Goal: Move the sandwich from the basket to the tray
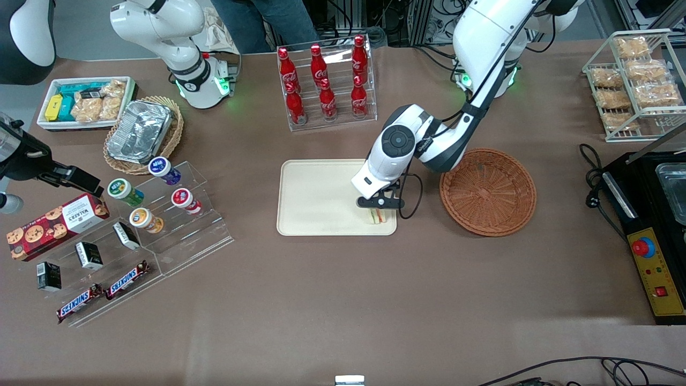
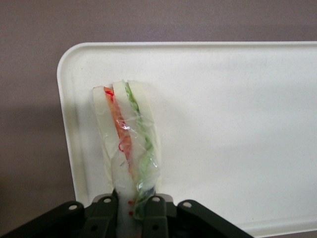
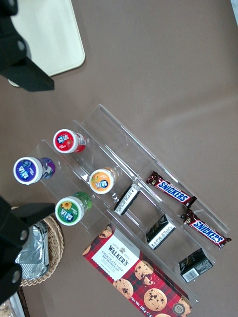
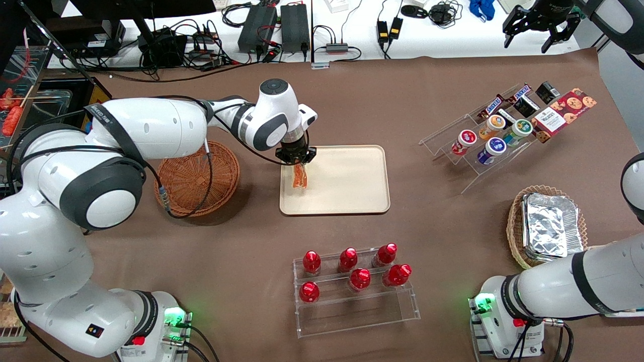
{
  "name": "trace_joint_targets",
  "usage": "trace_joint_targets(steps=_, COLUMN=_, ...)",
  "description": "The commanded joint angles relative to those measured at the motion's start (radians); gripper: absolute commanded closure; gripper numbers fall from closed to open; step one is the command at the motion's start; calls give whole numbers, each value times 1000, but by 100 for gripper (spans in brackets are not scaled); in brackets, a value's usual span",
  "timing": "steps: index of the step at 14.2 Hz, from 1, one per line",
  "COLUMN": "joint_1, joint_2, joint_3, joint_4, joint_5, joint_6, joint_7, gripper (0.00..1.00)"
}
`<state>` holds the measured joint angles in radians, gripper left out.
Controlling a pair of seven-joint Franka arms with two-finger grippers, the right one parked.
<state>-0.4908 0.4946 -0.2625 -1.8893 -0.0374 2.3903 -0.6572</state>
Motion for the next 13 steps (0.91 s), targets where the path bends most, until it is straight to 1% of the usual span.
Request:
trace_joint_targets(steps=1, joint_1=6, joint_2=-42, joint_3=21, joint_4=4, joint_5=19, joint_6=-43, joint_7=-12, gripper=0)
trace_joint_targets(steps=3, joint_1=11, joint_2=-92, joint_3=74, joint_4=66, joint_5=17, joint_6=-197, joint_7=1, gripper=0)
trace_joint_targets(steps=4, joint_1=32, joint_2=-114, joint_3=81, joint_4=91, joint_5=19, joint_6=-270, joint_7=22, gripper=0)
trace_joint_targets(steps=6, joint_1=107, joint_2=-181, joint_3=80, joint_4=101, joint_5=14, joint_6=-391, joint_7=120, gripper=0)
trace_joint_targets(steps=8, joint_1=187, joint_2=-241, joint_3=80, joint_4=101, joint_5=16, joint_6=-451, joint_7=204, gripper=0)
trace_joint_targets(steps=11, joint_1=305, joint_2=-307, joint_3=81, joint_4=101, joint_5=17, joint_6=-522, joint_7=423, gripper=0)
trace_joint_targets(steps=13, joint_1=385, joint_2=-343, joint_3=83, joint_4=102, joint_5=20, joint_6=-565, joint_7=523, gripper=0)
